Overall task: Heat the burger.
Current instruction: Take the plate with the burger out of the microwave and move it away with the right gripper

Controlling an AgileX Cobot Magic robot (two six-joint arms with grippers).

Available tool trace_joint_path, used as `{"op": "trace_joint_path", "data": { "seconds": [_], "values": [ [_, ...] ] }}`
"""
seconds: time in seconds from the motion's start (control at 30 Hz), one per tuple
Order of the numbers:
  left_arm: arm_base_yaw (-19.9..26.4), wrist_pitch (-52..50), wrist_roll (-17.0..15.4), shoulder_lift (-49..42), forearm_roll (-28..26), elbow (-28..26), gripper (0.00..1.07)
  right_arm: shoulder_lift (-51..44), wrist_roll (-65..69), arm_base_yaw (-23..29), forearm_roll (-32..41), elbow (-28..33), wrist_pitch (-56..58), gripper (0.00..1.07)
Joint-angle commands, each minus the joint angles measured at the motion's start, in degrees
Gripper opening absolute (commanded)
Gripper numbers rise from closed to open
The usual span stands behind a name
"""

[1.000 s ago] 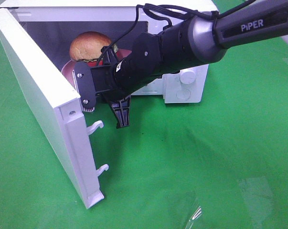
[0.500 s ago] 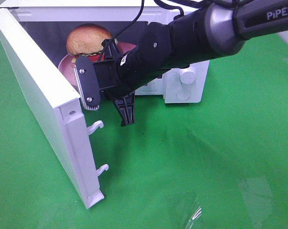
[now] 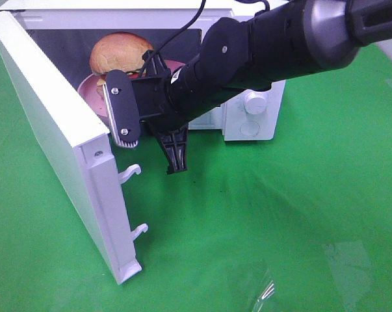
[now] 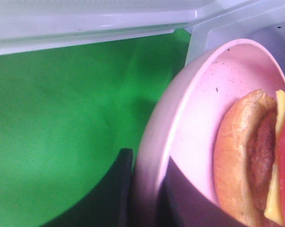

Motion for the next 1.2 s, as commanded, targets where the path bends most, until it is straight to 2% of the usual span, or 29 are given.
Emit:
{"op": "trace_joint_path", "data": {
  "seconds": [0.03, 0.1, 0.23, 0.87, 1.2],
  "values": [
    [0.2, -0.3, -0.1, -0.2, -0.2, 0.1, 0.99, -1.7, -3.3, -0.1, 1.8, -0.5, -2.3, 0.0],
    [0.2, -0.3, -0.1, -0.2, -0.2, 0.1, 0.99, -1.7, -6.8, -0.1, 4.3, -0.5, -1.4, 0.0],
    [0.2, -0.3, -0.1, -0.2, -0.2, 0.1, 0.99, -1.7, -9.7, -0.1, 4.4, -0.5, -1.7, 0.0],
    [0.2, -0.3, -0.1, -0.2, -0.2, 0.1, 0.99, -2.3, -12.5, -0.7, 6.0, -0.6, 1.8, 0.0],
    [0.2, -0.3, -0.1, -0.2, -0.2, 0.1, 0.99, -2.3, -11.3, -2.1, 5.5, -4.8, 8.4, 0.0]
  ]
}}
